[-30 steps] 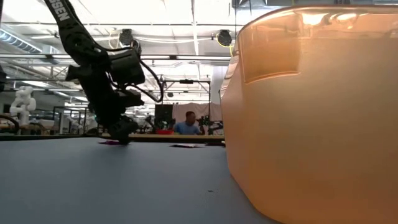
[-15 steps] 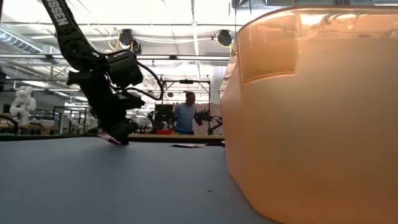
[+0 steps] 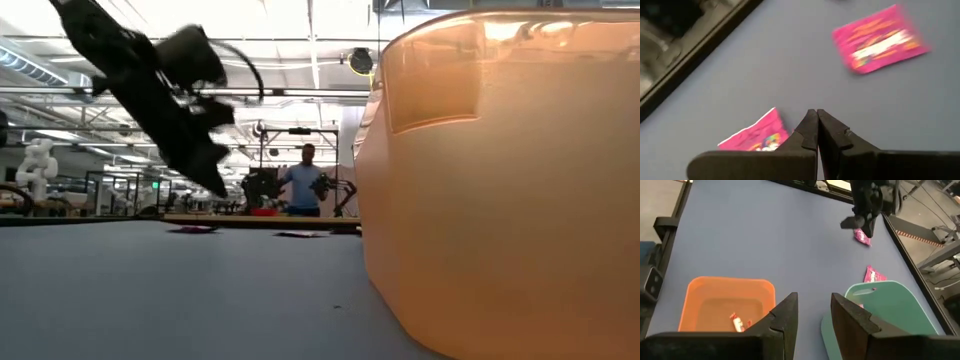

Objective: Sort candy
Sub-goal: Put the purple candy pack into the transparent bin

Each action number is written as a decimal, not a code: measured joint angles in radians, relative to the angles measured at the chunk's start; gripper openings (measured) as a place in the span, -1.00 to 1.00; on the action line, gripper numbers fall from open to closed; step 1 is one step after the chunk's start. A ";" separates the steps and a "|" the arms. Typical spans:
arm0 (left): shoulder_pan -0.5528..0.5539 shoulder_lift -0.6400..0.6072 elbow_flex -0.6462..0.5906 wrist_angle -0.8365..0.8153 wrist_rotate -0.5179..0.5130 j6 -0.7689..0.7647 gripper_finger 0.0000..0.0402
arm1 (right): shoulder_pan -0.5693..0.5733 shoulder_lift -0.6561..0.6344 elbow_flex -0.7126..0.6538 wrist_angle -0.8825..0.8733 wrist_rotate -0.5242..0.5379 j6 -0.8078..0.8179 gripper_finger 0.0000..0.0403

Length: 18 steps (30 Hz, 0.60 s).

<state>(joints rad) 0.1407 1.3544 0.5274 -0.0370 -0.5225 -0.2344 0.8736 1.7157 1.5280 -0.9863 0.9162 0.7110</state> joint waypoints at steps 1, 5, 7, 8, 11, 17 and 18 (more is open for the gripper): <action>-0.024 -0.030 0.000 -0.012 0.000 -0.003 -0.99 | -0.006 0.000 0.000 0.008 0.000 -0.008 -0.47; -0.093 -0.118 0.001 -0.075 -0.028 0.003 -0.99 | -0.024 0.012 0.000 0.048 -0.002 -0.054 -0.47; -0.095 -0.142 0.001 -0.162 -0.109 -0.003 -0.99 | -0.030 0.024 0.000 0.060 -0.006 -0.074 -0.47; -0.083 -0.150 0.001 -0.219 -0.152 -0.023 -0.99 | -0.030 0.031 0.000 0.064 -0.006 -0.079 -0.47; 0.009 -0.157 0.001 -0.361 -0.178 -0.125 -0.97 | -0.032 0.054 0.000 0.075 -0.008 -0.096 -0.47; 0.196 -0.125 -0.040 -0.364 -0.112 -0.178 -0.82 | -0.045 0.102 0.000 0.104 0.025 -0.111 -0.47; 0.215 -0.116 -0.043 -0.341 -0.104 -0.176 -0.79 | -0.054 0.110 0.000 0.114 0.041 -0.111 -0.47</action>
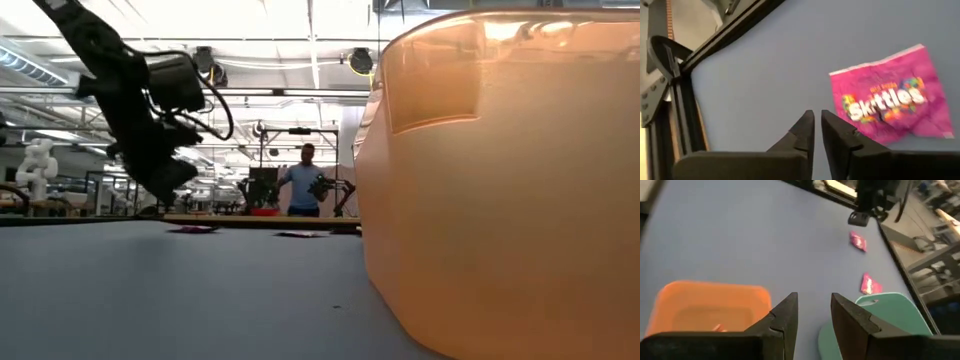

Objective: Sort candy
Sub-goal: Put the purple candy pack into the transparent bin

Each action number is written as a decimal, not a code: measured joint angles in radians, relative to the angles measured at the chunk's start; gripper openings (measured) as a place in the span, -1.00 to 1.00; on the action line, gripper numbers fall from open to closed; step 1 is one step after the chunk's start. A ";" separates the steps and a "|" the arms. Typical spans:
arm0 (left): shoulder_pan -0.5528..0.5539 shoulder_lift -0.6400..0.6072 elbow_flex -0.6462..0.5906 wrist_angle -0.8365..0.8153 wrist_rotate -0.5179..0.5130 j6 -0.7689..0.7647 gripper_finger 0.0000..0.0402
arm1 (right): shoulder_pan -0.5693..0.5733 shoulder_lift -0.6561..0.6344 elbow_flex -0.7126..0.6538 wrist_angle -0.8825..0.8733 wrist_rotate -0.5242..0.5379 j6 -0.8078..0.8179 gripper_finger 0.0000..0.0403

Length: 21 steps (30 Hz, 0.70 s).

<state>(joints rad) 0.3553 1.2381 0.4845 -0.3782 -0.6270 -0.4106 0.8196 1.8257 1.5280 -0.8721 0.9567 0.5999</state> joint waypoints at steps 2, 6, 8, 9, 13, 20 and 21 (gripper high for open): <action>0.029 0.019 -0.001 0.026 0.012 0.000 -0.74 | -0.024 0.014 0.000 0.037 0.012 -0.022 -0.47; 0.070 0.065 -0.002 0.096 0.063 0.005 -0.68 | -0.073 0.028 0.000 0.133 -0.016 -0.106 -0.47; 0.086 0.098 -0.002 0.128 0.102 0.005 -0.66 | -0.094 0.028 0.000 0.183 -0.038 -0.154 -0.47; 0.093 0.112 -0.002 0.137 0.124 0.005 -0.65 | -0.104 0.028 0.000 0.214 -0.048 -0.180 -0.47; 0.100 0.158 -0.001 0.178 0.199 0.032 -0.65 | -0.132 0.028 0.000 0.322 -0.077 -0.289 -0.47; 0.056 0.176 0.001 0.187 0.289 0.101 -0.65 | -0.182 0.028 0.000 0.401 -0.136 -0.369 -0.47; 0.045 0.172 0.001 0.180 0.310 0.102 -0.65 | -0.189 0.028 0.000 0.402 -0.149 -0.369 -0.47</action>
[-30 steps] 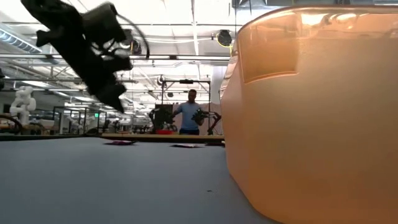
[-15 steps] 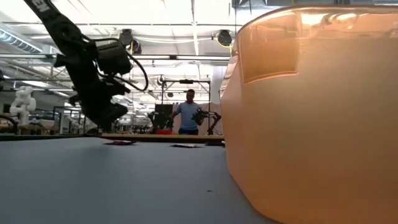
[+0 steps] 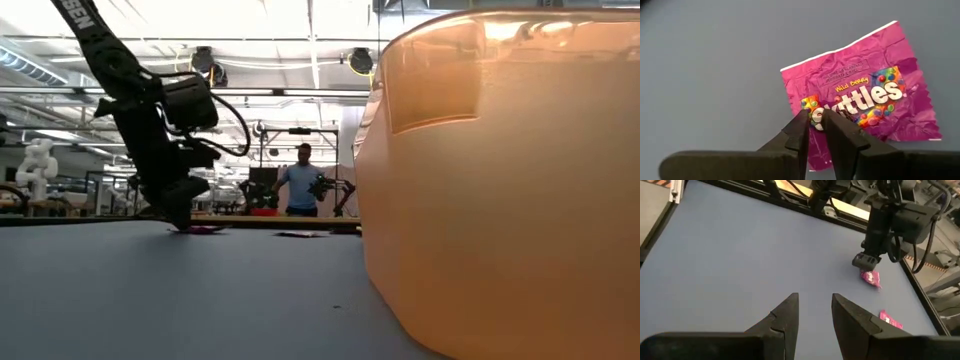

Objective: Sort candy
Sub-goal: Put the purple candy pack into the transparent bin

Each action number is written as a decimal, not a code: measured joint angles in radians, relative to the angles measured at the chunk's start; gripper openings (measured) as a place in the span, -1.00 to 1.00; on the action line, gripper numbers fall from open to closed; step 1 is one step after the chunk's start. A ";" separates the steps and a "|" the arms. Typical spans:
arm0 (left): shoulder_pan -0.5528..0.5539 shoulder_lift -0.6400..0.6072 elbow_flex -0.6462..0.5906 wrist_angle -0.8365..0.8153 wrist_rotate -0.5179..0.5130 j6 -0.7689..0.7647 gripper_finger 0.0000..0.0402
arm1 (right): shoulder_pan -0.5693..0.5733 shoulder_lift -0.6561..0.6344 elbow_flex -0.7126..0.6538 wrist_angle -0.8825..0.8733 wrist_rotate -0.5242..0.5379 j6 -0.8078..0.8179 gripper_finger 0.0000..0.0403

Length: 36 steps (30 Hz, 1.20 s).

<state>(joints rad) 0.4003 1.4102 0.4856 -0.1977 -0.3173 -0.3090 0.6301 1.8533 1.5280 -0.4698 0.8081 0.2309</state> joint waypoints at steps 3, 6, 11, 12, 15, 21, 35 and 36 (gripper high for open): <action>-0.045 -0.004 0.002 -0.014 0.078 -0.010 -0.65 | -0.017 0.000 0.000 -0.001 -0.031 0.001 -0.47; -0.109 -0.004 0.002 -0.021 0.177 -0.026 -0.65 | -0.025 0.000 0.000 0.000 -0.061 0.002 -0.47; -0.256 -0.004 0.002 -0.026 0.315 -0.026 -0.65 | -0.034 0.008 0.000 0.007 -0.135 -0.008 -0.47; -0.287 -0.004 0.002 -0.026 0.326 -0.026 -0.65 | -0.035 0.016 0.000 0.010 -0.139 -0.008 -0.47; -0.376 -0.003 0.009 -0.034 0.332 -0.026 -0.65 | -0.053 0.062 0.000 0.069 -0.187 -0.016 -0.47; -0.511 0.002 0.054 -0.048 0.324 -0.074 -0.65 | -0.132 0.170 0.000 0.190 -0.239 -0.005 -0.47; -0.752 0.002 0.109 -0.010 0.085 -0.147 -0.65 | -0.210 0.189 0.000 0.190 -0.316 0.021 -0.47; -0.781 0.002 0.110 0.002 0.056 -0.158 -0.65 | -0.204 0.189 0.000 0.190 -0.316 0.018 -0.47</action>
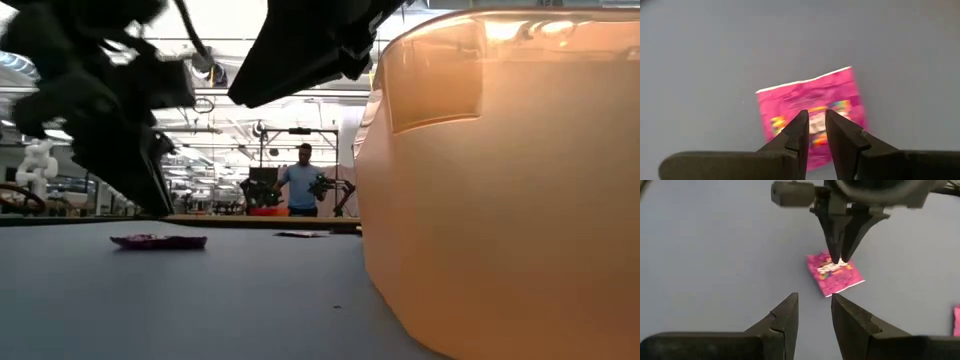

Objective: Sort candy
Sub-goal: Put the purple candy pack into the transparent bin

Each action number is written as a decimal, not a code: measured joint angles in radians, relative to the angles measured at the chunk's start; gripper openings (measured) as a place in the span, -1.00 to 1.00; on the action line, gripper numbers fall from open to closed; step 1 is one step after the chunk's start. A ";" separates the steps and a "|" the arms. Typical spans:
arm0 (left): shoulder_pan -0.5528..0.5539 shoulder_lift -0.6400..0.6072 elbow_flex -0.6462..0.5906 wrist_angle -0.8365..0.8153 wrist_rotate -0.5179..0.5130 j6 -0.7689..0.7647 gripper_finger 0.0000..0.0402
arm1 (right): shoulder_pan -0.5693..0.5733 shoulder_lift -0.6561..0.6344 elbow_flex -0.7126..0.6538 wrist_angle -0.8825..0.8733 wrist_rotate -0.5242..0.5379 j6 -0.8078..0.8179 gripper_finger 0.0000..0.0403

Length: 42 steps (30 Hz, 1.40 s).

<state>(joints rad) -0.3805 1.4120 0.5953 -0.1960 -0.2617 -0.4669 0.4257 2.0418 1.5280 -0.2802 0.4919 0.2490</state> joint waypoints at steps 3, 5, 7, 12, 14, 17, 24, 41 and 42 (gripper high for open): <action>-0.094 0.000 0.000 0.070 -0.078 -0.022 -0.65 | 0.016 0.000 0.000 -0.001 -0.001 -0.003 -0.47; -0.153 0.000 0.002 0.110 -0.141 -0.023 -0.65 | 0.024 0.000 0.000 -0.002 -0.002 -0.012 -0.47; -0.202 -0.001 0.002 0.099 -0.217 -0.039 -0.65 | 0.026 0.000 0.000 -0.002 0.000 -0.025 -0.47; -0.255 -0.001 0.002 -0.052 -0.301 -0.161 -0.64 | -0.012 0.016 0.000 0.036 -0.047 -0.033 -0.47; -0.263 -0.001 0.002 -0.093 -0.317 -0.194 -0.64 | -0.034 0.016 0.000 0.055 -0.071 -0.034 -0.47; -0.266 -0.001 0.002 -0.106 -0.322 -0.199 -0.64 | -0.060 0.015 0.001 0.072 -0.077 -0.066 -0.47; -0.230 0.015 -0.050 -0.113 -0.396 -0.174 -0.64 | -0.116 0.036 0.001 0.083 -0.163 -0.157 -0.47; -0.127 0.105 -0.101 0.162 -0.221 -0.096 -0.65 | -0.153 0.116 0.001 0.088 -0.214 -0.235 -0.19; -0.125 0.105 -0.101 0.162 -0.221 -0.095 -0.65 | -0.155 0.116 0.001 0.088 -0.212 -0.235 -0.16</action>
<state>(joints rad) -0.5059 1.5173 0.4946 -0.0341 -0.4831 -0.5621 0.2711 2.1582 1.5288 -0.1921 0.2800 0.0135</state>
